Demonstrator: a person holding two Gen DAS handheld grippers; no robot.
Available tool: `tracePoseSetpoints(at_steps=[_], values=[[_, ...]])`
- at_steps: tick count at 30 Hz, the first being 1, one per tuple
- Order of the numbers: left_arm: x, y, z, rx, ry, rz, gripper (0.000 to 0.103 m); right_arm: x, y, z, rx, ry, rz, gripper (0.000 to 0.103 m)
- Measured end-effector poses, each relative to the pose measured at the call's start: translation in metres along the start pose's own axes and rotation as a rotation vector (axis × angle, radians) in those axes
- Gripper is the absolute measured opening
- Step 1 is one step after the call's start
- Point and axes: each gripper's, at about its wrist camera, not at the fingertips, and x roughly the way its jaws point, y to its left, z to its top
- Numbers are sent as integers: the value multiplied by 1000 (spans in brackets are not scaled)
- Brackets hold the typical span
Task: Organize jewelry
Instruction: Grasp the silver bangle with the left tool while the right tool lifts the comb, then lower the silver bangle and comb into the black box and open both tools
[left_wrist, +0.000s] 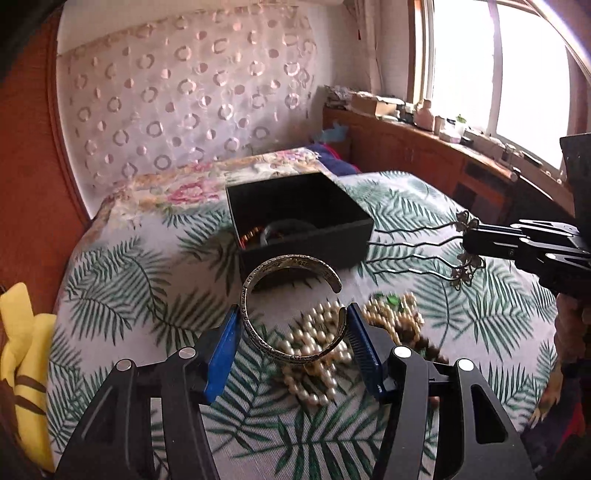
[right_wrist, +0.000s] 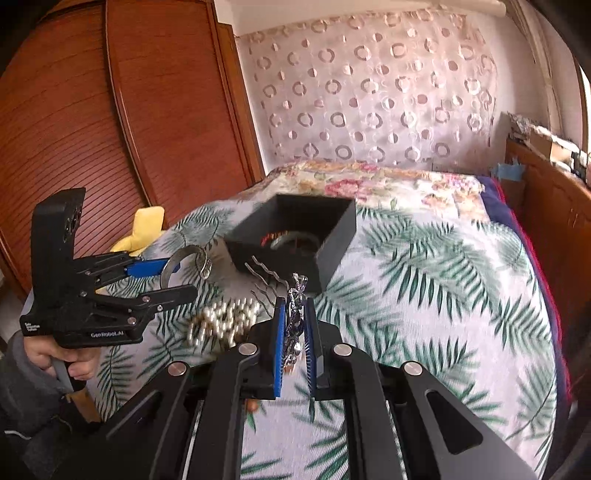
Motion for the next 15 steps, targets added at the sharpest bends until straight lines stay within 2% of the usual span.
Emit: tracePoseSetpoints(at_steps=[7, 15], values=[[5, 9, 23, -5, -27, 12, 55, 13, 1, 40, -35, -47, -26, 11], [18, 20, 41, -19, -30, 21, 55, 54, -6, 72, -52, -36, -56, 11]])
